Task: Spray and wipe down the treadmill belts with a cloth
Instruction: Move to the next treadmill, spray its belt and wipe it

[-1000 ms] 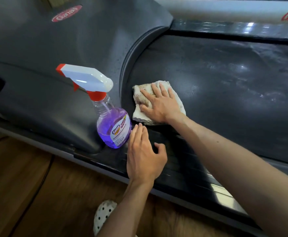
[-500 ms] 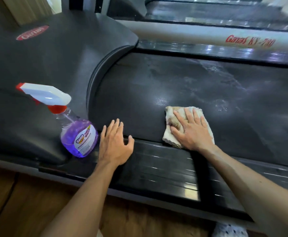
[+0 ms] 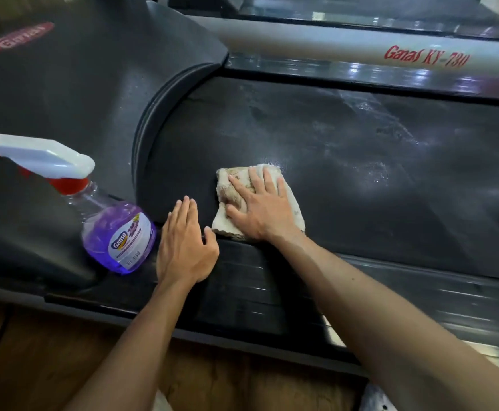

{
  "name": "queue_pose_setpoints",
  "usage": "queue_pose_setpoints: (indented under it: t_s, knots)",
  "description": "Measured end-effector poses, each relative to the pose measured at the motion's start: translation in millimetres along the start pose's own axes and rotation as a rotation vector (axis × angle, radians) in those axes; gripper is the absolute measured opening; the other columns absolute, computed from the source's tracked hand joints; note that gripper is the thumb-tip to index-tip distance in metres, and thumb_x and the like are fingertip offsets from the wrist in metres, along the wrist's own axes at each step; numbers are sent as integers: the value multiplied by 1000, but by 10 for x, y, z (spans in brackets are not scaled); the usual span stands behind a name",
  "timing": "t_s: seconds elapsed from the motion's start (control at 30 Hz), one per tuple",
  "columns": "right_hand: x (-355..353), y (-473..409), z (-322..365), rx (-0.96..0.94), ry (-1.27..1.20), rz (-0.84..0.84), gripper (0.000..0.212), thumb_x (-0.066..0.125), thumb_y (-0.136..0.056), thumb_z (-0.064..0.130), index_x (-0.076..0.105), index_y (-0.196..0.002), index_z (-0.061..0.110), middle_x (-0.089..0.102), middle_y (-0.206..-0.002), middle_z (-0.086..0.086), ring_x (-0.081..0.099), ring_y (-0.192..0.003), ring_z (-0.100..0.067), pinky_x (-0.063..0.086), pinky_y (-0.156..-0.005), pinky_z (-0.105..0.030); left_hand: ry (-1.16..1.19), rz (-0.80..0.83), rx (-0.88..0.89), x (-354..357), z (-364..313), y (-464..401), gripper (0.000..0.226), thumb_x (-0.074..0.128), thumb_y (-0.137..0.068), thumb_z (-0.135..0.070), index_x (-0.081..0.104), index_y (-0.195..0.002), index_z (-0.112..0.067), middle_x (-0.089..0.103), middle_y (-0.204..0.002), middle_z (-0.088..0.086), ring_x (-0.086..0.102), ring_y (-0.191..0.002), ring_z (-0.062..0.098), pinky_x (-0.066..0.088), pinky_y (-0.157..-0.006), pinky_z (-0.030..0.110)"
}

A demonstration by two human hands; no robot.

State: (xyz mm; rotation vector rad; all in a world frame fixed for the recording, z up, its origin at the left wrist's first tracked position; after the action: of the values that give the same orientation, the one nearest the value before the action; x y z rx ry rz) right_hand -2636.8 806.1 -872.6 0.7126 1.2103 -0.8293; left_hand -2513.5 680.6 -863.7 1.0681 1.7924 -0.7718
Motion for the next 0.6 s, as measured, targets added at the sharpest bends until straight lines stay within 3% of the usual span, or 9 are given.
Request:
queue_pose_setpoints:
  t_s: [0.1,0.23,0.3,0.43,0.6]
  knots:
    - [-67,159,-271,3,-14,7,70,32,-98,68,14,-162,49,0,-174,0,-9,-160,-23,-10,-127,-49,-6,11,7,-6,2,0,69,44,-100,-26,19,-161,-8,14,-170,4,8,-157,15,8,-128,35]
    - [-176,467,-893,103,15,5,86,10,-79,79,11,-161,52,2,-174,3,-7,-160,-22,-7,-128,-47,-19,30,13,24,14,-12,68,44,-100,-30,21,-161,-10,15,-170,3,10,-157,15,9,-128,36]
    - [-232,570,-1135,149,35,-11,89,8,-76,79,12,-161,51,3,-174,3,-5,-160,-22,-5,-128,-47,-15,23,8,20,18,-14,68,45,-100,-31,22,-161,-10,16,-170,3,10,-157,15,9,-128,36]
    - [-229,561,-1175,199,66,-17,86,12,-79,77,12,-161,51,3,-174,3,-5,-160,-24,-6,-127,-49,-6,-3,-5,19,1,-4,67,45,-100,-30,24,-160,-8,18,-169,5,11,-156,16,8,-128,35]
    - [-156,369,-835,170,53,-25,73,32,-96,70,11,-162,48,1,-174,-1,-8,-159,-30,-7,-126,-54,-6,-7,-12,25,2,-8,68,46,-100,-30,24,-160,-9,18,-169,5,11,-157,16,9,-128,36]
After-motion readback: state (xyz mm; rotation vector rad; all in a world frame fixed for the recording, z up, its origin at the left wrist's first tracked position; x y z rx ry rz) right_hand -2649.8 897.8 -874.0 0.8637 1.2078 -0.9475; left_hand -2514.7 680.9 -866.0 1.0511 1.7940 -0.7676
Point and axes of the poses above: each hand's wrist, its own y-axis away from the middle knuckle, its own x-axis out of the palm, z = x × y, the point moved 7 cm from there along -y, towards the middle knuckle
